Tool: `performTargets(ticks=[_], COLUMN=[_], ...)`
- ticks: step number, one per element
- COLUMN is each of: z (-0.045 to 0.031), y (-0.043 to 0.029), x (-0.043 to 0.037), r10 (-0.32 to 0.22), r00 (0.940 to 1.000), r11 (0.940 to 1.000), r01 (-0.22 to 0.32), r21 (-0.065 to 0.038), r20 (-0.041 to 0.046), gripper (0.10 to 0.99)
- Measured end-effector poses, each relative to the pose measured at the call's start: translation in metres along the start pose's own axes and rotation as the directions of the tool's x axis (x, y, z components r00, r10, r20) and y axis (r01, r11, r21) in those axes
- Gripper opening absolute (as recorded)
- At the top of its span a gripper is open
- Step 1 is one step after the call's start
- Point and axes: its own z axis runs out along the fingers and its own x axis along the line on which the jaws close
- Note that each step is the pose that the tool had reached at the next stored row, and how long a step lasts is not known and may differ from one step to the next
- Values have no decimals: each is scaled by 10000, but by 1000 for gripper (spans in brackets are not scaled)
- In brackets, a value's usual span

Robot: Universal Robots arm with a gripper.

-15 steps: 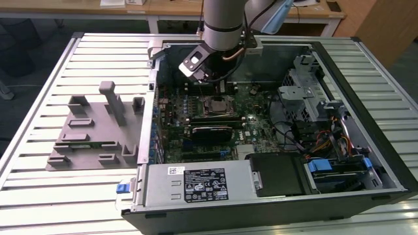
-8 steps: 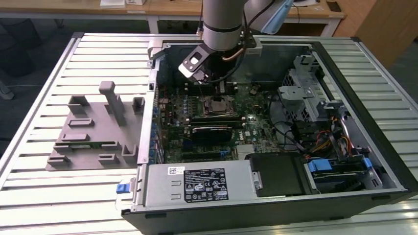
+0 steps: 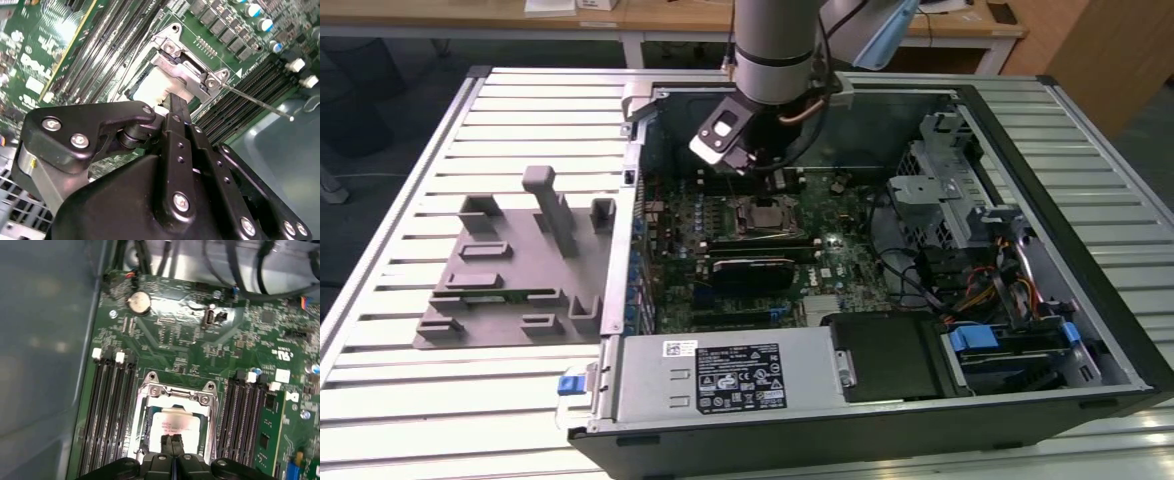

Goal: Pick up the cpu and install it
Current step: 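Close the cpu cover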

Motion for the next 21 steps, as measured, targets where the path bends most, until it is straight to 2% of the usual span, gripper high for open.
performTargets(ticks=[5,10,16,21], z=[0,0,0,0], y=[-1,-1,-1,-1], x=[0,0,0,0], r10=[-772,-1552,-2474,-3193], r00=[9970,9879,9689,9476], r11=[9970,9879,9689,9476], r01=[772,1552,2474,3193], r21=[8,14,17,19], r20=[-2,-8,-29,-43], gripper=[106,106,106,106])
